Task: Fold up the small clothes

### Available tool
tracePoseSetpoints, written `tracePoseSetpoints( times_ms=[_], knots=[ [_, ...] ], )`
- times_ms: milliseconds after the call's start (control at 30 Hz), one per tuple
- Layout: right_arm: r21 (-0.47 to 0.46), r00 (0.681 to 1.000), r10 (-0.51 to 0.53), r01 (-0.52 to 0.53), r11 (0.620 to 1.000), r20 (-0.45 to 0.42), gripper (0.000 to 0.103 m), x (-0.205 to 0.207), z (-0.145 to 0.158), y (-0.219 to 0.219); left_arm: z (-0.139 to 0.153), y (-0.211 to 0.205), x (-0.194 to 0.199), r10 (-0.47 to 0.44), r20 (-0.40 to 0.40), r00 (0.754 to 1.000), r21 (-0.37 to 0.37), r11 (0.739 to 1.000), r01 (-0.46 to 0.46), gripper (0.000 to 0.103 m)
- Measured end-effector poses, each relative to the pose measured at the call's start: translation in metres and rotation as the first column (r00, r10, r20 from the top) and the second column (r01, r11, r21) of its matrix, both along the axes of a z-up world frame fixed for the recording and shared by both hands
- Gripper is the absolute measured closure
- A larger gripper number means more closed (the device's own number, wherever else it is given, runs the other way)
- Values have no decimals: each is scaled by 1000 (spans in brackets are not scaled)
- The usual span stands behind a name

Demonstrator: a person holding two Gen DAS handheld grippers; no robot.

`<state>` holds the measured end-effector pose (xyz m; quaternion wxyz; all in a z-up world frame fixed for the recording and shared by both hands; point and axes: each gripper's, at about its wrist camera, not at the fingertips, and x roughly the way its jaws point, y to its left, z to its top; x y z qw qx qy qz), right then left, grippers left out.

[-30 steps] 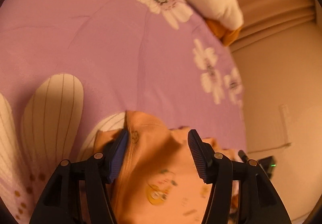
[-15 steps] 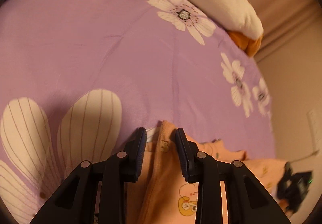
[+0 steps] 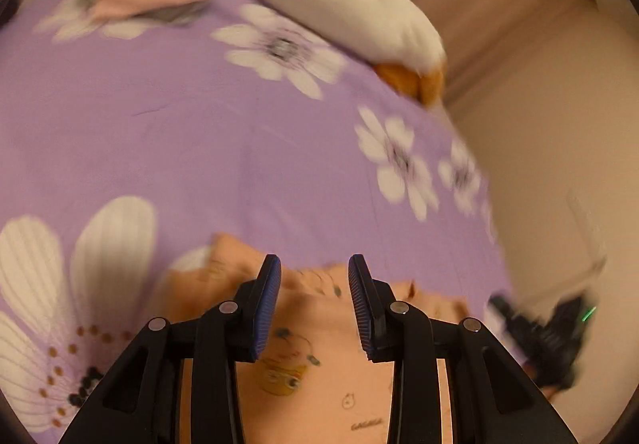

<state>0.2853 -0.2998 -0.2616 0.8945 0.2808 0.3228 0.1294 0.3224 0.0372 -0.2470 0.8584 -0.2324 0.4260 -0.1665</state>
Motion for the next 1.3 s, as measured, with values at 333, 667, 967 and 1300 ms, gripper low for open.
tracePoseSetpoints(
  times_ms=[333,667,967,1300],
  knots=[
    [-128,951,198,-233,964,-239,91,31,-56,87,-38,-25,9,-42,-107,993,163,985,60,70],
    [-18,965,67,-75,997,-254,103,16,-61,26,-40,43,8,153,-210,966,-35,986,-164,90],
    [64,965,69,-55,996,-254,98,4,-63,17,-52,93,-24,41,-361,932,-267,953,-146,32],
    [41,979,123,-118,992,-163,82,-59,-40,43,-55,22,-25,-261,-326,909,-216,956,198,32]
  ],
)
